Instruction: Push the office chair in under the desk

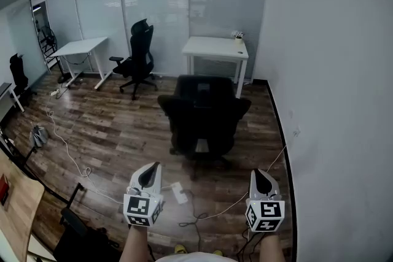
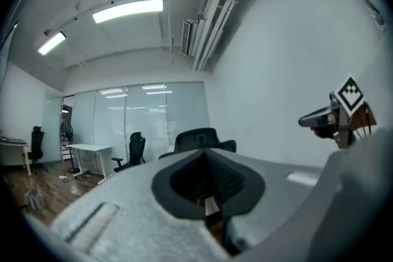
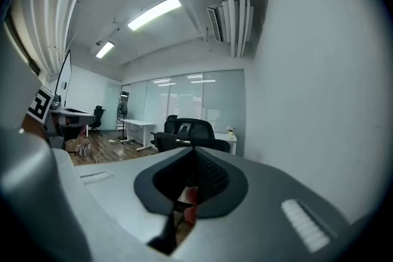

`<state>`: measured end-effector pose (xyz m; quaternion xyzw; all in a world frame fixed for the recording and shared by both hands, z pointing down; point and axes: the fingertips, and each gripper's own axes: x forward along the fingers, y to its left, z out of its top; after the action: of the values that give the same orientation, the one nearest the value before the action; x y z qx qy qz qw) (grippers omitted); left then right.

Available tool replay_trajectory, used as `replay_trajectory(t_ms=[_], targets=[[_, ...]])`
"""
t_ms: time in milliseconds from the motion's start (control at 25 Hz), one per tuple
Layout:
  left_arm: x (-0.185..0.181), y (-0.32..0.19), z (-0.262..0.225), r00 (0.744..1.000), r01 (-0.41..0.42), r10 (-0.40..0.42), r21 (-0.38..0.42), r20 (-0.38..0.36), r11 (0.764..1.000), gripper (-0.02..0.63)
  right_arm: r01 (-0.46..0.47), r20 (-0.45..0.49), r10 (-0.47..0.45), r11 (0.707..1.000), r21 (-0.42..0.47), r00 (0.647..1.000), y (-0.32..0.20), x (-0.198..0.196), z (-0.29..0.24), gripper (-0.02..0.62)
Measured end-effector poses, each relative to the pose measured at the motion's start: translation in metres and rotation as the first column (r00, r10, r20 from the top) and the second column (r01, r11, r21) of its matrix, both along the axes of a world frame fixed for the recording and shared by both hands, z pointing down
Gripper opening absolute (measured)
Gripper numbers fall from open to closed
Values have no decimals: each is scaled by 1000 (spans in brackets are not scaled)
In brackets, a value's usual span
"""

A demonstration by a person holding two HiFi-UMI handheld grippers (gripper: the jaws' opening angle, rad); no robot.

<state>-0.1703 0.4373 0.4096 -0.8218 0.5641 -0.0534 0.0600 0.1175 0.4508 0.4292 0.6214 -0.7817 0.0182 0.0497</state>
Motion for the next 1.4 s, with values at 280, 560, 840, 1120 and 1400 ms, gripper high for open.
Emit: replay_trajectory(t_ms=[280, 560, 840, 1120, 1400], targets=[[6, 4, 0, 1000, -10, 10, -2, 22, 1000, -2, 4, 5, -4, 1000, 6, 1000, 5, 2, 0, 3], [12, 6, 4, 999, -11, 11, -4, 35, 1000, 0, 12, -5, -12, 1000, 10, 1000, 7, 6, 3, 11], [17, 12, 4, 999, -24, 24, -5, 39, 1000, 40, 58, -12, -58, 998, 2, 998, 11, -2, 5, 46], [22, 13, 9, 999, -28, 29, -20, 42, 999, 87, 77, -11, -77, 997, -3, 997, 11, -1, 9, 89], [42, 16, 11, 998, -37, 39, -40, 52, 998, 94, 92, 2, -92, 996, -12, 996, 13, 10, 13, 97]])
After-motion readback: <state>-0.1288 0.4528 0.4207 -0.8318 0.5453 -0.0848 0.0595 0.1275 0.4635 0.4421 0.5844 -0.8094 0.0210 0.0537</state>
